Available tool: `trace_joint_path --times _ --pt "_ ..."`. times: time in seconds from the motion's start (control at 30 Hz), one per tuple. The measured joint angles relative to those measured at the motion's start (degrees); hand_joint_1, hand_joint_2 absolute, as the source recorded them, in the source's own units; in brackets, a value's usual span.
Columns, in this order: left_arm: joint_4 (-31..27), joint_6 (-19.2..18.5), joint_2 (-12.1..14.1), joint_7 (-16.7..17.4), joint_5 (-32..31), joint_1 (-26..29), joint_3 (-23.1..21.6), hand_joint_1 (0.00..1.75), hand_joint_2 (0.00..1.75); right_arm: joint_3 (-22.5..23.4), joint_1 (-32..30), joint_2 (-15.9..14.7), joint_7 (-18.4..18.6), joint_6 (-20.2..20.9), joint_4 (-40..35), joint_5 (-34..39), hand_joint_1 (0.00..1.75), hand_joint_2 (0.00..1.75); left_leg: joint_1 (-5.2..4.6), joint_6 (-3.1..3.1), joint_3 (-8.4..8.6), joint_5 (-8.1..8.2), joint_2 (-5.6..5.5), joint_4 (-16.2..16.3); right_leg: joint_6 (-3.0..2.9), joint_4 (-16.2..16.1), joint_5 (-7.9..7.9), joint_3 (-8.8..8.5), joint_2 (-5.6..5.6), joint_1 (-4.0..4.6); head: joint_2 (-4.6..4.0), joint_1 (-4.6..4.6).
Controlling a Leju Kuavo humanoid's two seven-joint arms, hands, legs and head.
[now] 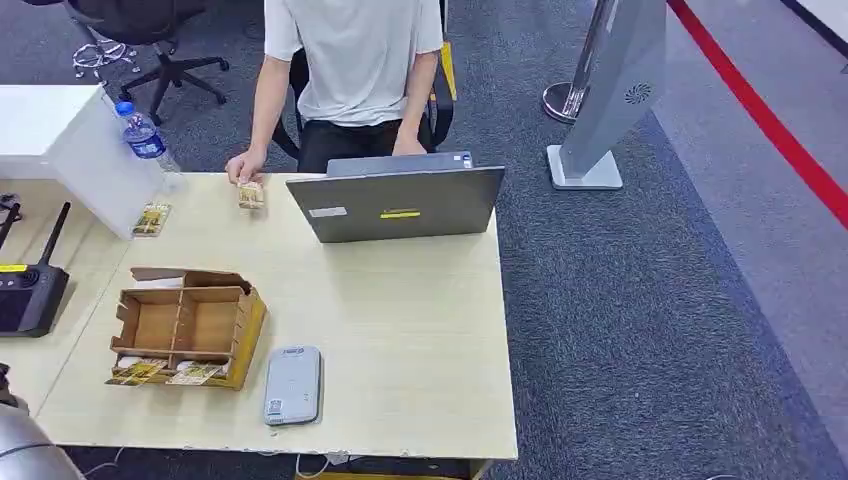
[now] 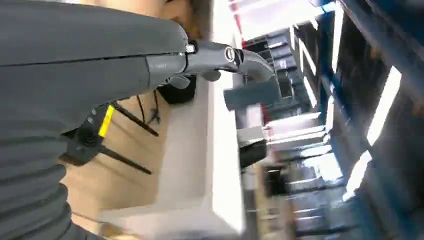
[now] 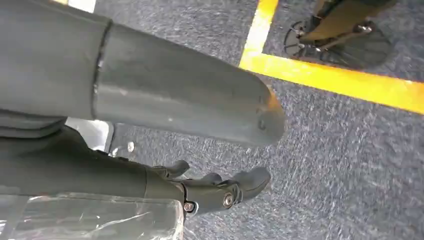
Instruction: Pass the card to the sensor for recognition and then transmit it.
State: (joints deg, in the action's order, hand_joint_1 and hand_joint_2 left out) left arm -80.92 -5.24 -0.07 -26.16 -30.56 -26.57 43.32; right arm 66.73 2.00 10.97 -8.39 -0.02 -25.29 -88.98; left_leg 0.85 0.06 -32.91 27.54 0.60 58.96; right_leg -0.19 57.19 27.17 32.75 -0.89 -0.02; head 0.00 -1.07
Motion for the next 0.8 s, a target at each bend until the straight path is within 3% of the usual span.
trace_joint_path --times 0.03,0.07,0.13,0.2,0.3,0.43,0.6,0.73,0.77,0.8 --pt "-4.4 2.1 -1.1 5.5 -12.9 0.1 -5.9 0.00 1.75 0.1 0.2 0.0 0.0 0.3 0.1 -0.2 0.00 0.00 0.00 0.07 -0.18 -0.01 -0.38 0.0 0.05 0.0 0.02 -0.15 -0.38 0.00 0.00 0.44" --pt "-5.4 3.6 -0.4 9.1 -23.6 -0.4 -10.4 0.00 1.75 0.1 0.5 -0.1 0.0 0.7 0.1 -0.4 0.00 0.00 0.02 0.08 -0.21 -0.02 -0.37 0.0 0.07 0.0 -0.05 -0.15 -0.38 -0.01 0.00 0.74" --pt "-5.0 7.3 2.9 14.5 -42.4 -2.8 -18.8 0.00 1.75 0.1 0.8 -0.3 -0.2 1.4 0.1 -0.9 0.00 0.00 0.01 0.07 -0.23 -0.03 -0.03 0.0 -0.05 0.0 -0.26 0.08 -0.10 -0.02 0.00 0.79" --pt "-1.7 5.7 5.4 18.9 -49.6 -7.1 -26.3 0.00 1.75 0.1 0.5 -0.9 -0.2 1.6 0.4 -0.9 0.00 0.00 0.02 0.07 -0.33 -0.20 -0.02 0.1 -0.01 0.0 -0.30 0.19 -0.07 -0.02 0.00 0.52" --pt "3.6 -2.6 7.8 24.4 -53.0 -12.7 -37.4 0.00 1.75 0.1 1.1 -1.7 -0.2 1.8 0.9 -0.9 0.00 0.00 0.03 0.04 -0.43 -0.32 -0.10 0.0 -0.06 0.1 -0.40 0.19 -0.11 -0.02 0.00 0.54" --pt "5.7 -7.4 8.6 27.0 -51.1 -15.7 -46.0 0.00 1.75 0.3 1.2 -2.6 0.4 1.9 1.2 -0.9 0.00 0.00 0.01 0.04 -0.44 -0.31 0.35 0.0 -0.02 0.1 -0.53 0.31 0.32 -0.03 0.00 0.59" --pt "6.1 -8.8 9.4 27.6 -48.4 -17.1 -51.6 0.00 1.75 0.7 1.2 -2.7 0.4 2.3 1.4 -0.9 0.00 0.00 -0.03 0.08 -0.47 -0.28 0.38 0.0 -0.02 0.1 -0.53 0.38 0.34 -0.08 0.00 0.57" --pt "6.1 -10.1 9.6 28.2 -46.5 -17.4 -53.6 0.00 1.75 1.1 1.2 -2.7 0.4 2.5 1.4 -0.7 0.00 0.00 -0.03 0.07 -0.47 -0.28 0.38 0.0 -0.02 0.1 -0.52 0.39 0.34 -0.07 0.00 0.59" --pt "6.0 -10.5 9.6 28.4 -45.9 -17.4 -54.0 1.75 1.75 1.2 1.2 -2.7 0.4 2.6 1.3 -0.7 0.00 0.00 -0.03 0.07 -0.47 -0.28 0.38 0.0 -0.02 0.1 -0.53 0.39 0.35 -0.07 0.00 0.59" --pt "5.9 -10.9 9.6 28.7 -45.3 -17.4 -54.4 1.75 1.75 1.4 1.2 -2.7 0.4 2.7 1.1 -0.7 0.00 0.00 -0.03 0.07 -0.47 -0.29 0.38 0.0 -0.02 0.1 -0.53 0.39 0.34 -0.07 0.00 0.59"
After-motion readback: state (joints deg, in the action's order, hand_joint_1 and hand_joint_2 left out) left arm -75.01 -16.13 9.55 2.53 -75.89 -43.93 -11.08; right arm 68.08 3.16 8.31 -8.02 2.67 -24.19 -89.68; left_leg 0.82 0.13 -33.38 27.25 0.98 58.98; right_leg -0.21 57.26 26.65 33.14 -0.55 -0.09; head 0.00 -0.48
